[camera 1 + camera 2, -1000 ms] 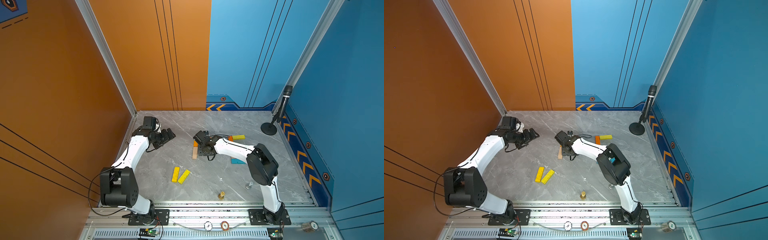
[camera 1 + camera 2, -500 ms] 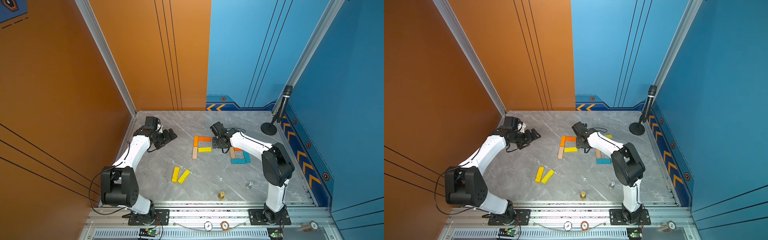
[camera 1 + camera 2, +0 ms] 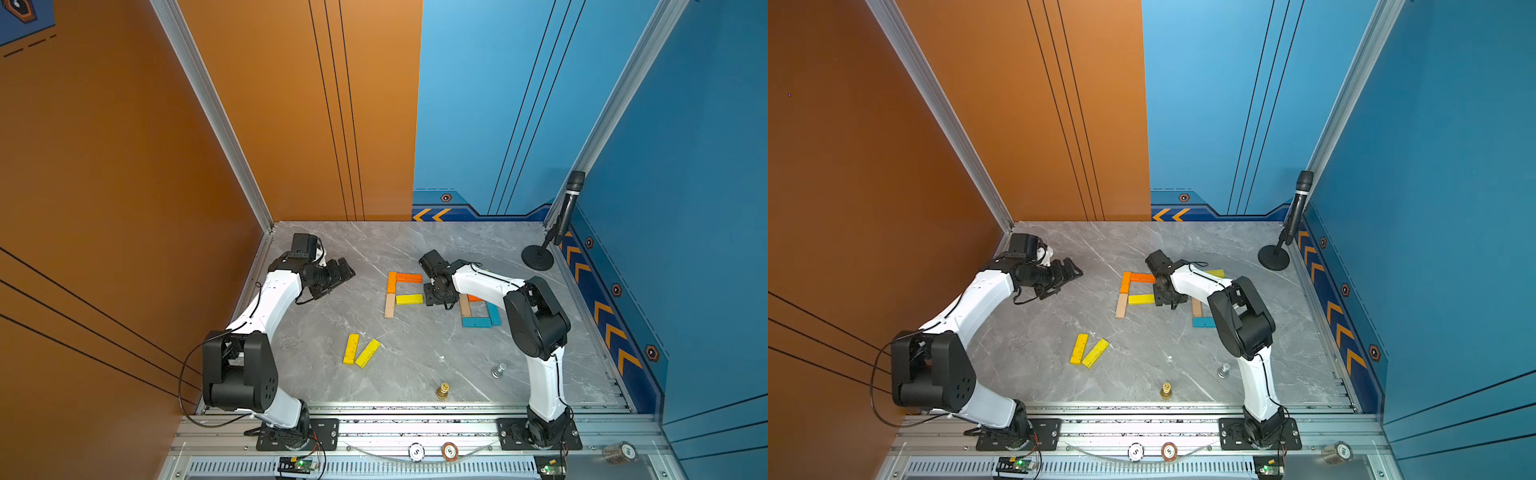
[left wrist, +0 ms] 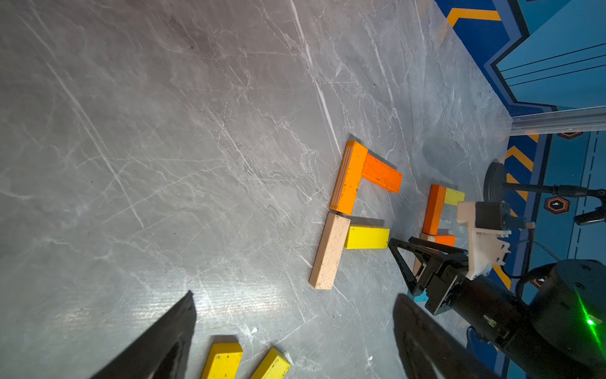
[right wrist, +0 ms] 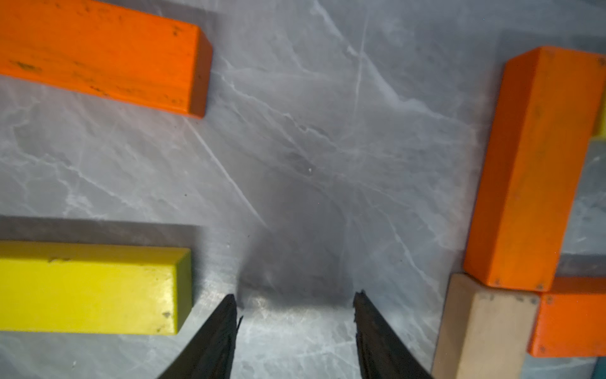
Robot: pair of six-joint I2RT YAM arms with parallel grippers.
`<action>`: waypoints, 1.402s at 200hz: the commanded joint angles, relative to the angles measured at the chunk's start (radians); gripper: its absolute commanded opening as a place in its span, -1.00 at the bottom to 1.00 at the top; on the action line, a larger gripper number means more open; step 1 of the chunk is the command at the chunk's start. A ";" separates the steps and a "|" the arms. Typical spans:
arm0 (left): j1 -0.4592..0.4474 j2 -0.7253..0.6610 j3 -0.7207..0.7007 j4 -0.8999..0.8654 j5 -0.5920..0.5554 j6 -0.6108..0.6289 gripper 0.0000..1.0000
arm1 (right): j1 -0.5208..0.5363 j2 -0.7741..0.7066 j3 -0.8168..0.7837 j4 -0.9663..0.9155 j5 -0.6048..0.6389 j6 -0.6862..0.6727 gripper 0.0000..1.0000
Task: Assemble the number 6 with building blocks
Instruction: Assemble the building block at the center of the board.
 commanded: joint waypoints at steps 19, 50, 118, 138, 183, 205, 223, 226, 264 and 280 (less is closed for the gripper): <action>-0.007 0.011 -0.010 0.007 0.014 -0.004 0.88 | -0.005 0.048 0.026 -0.031 -0.024 -0.014 0.18; -0.007 0.012 -0.010 0.007 0.016 -0.003 0.88 | -0.003 0.049 0.020 -0.029 -0.036 -0.010 0.20; -0.007 0.010 -0.009 0.009 0.014 -0.003 0.88 | -0.003 0.038 -0.014 -0.023 -0.066 0.034 0.27; -0.007 0.012 -0.010 0.008 0.015 -0.003 0.88 | -0.003 0.034 -0.029 -0.023 -0.064 0.049 0.26; -0.007 0.012 -0.009 0.007 0.016 -0.004 0.88 | 0.002 0.018 -0.057 -0.009 -0.077 0.065 0.28; -0.007 0.011 -0.010 0.007 0.015 -0.005 0.88 | 0.004 0.012 -0.066 -0.003 -0.077 0.070 0.29; -0.007 0.012 -0.010 0.008 0.016 -0.005 0.88 | 0.006 0.011 -0.073 -0.003 -0.077 0.071 0.30; -0.007 0.012 -0.009 0.007 0.015 -0.004 0.88 | 0.007 0.012 -0.075 -0.003 -0.077 0.071 0.30; -0.009 0.010 -0.009 0.007 0.014 -0.005 0.88 | 0.010 0.012 -0.084 0.002 -0.080 0.070 0.30; -0.009 0.011 -0.010 0.008 0.014 -0.004 0.88 | 0.011 0.012 -0.085 0.001 -0.079 0.073 0.30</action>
